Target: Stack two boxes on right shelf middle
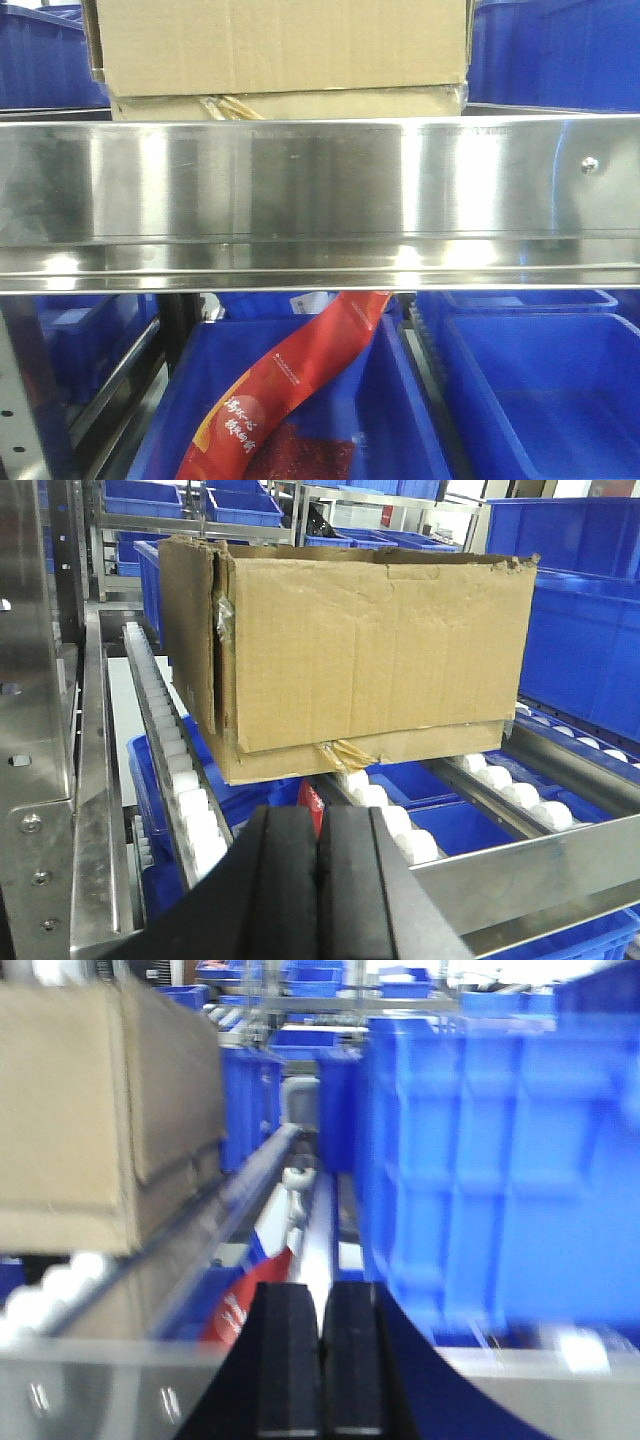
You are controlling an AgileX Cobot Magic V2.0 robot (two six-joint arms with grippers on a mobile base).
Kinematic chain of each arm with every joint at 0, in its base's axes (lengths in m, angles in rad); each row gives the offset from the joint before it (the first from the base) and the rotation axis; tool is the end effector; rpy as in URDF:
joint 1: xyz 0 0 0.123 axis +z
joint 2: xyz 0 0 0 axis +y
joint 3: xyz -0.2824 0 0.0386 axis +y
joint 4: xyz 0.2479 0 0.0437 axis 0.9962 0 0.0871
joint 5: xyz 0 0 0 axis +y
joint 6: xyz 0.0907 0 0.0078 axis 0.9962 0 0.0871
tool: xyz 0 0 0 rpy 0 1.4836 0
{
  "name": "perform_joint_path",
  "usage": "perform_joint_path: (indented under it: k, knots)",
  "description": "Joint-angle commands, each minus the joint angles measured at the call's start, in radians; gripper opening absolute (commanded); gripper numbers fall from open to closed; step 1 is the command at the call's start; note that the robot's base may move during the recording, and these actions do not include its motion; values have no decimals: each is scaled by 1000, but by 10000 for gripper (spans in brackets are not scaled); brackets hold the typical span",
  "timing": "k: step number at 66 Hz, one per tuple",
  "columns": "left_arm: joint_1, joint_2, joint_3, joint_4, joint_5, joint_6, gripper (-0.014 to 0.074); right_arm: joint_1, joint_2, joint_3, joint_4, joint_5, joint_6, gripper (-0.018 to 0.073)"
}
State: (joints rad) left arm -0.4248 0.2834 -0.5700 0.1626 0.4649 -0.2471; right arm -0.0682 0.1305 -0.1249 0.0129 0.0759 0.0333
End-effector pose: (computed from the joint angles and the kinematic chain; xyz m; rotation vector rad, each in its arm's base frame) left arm 0.0533 -0.0169 0.3431 0.2134 1.6537 -0.3393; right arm 0.0641 -0.0043 0.2407 0.0887 1.5626 -0.0166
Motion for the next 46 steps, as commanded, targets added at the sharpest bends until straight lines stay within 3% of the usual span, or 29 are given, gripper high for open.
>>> perform_joint_path:
  k: [1, 46]
  knots:
    - [3, -5, 2, 1, -20, 4, -91, -8, -67, 66, 5, -32, -9, -169]
    - [3, -7, 2, 1, -20, 4, -91, -10, -131, 125, 5, -39, -7, -169]
